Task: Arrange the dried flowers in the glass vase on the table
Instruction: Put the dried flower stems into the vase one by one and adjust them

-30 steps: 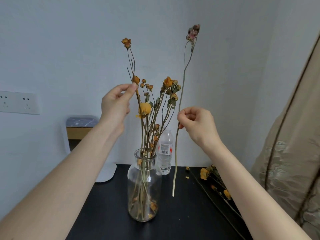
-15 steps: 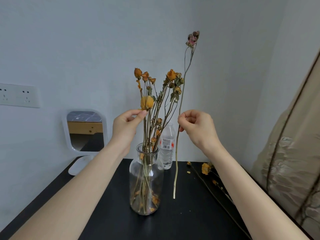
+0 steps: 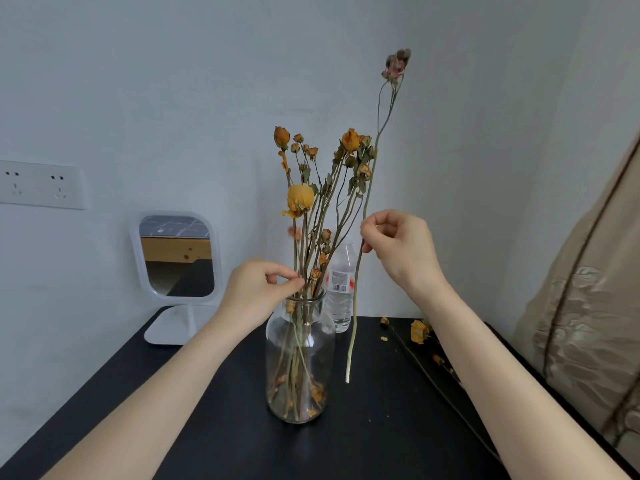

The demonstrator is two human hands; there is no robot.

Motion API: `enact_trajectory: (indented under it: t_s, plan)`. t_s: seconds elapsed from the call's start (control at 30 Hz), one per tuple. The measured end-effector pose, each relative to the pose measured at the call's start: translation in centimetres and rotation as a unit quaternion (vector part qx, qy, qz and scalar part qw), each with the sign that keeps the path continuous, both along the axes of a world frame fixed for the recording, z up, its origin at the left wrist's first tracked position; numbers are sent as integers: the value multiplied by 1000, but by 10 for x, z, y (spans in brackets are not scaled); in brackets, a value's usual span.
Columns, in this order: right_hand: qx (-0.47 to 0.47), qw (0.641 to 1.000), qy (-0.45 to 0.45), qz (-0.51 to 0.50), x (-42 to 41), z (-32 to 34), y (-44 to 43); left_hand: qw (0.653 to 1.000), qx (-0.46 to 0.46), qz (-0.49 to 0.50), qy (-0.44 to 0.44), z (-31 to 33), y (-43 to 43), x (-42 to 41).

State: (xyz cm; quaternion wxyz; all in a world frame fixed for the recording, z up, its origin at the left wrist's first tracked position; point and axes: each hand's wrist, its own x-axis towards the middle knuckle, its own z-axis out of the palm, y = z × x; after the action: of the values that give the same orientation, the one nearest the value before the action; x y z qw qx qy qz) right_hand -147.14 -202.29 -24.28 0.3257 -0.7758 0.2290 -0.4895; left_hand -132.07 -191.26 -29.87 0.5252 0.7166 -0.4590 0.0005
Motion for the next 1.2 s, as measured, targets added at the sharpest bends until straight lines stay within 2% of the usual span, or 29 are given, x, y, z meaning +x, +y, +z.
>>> enact_trajectory:
  t_s: [0.13, 0.23, 0.3, 0.57, 0.83, 1.2]
  plan:
    - [-13, 999, -47, -5, 4, 13, -3, 997, -62, 45, 13, -22, 5, -1]
    - [-21, 996, -86, -19, 7, 24, -5, 996, -26, 6, 90, -44, 3, -4]
    - [-23, 994, -102, -27, 10, 30, -6, 994, 15, -18, 106, -56, -4, -8]
    - [-39, 980, -195, -19, 20, 41, -6, 998, 22, 30, 45, -69, -32, -14]
    - [-54, 986, -155, 2, 31, 24, -8, 999, 24, 6, 41, -75, -36, -5]
    - [-81, 996, 37, 10, 30, -25, -6, 998, 3, -5, 69, -76, -36, -6]
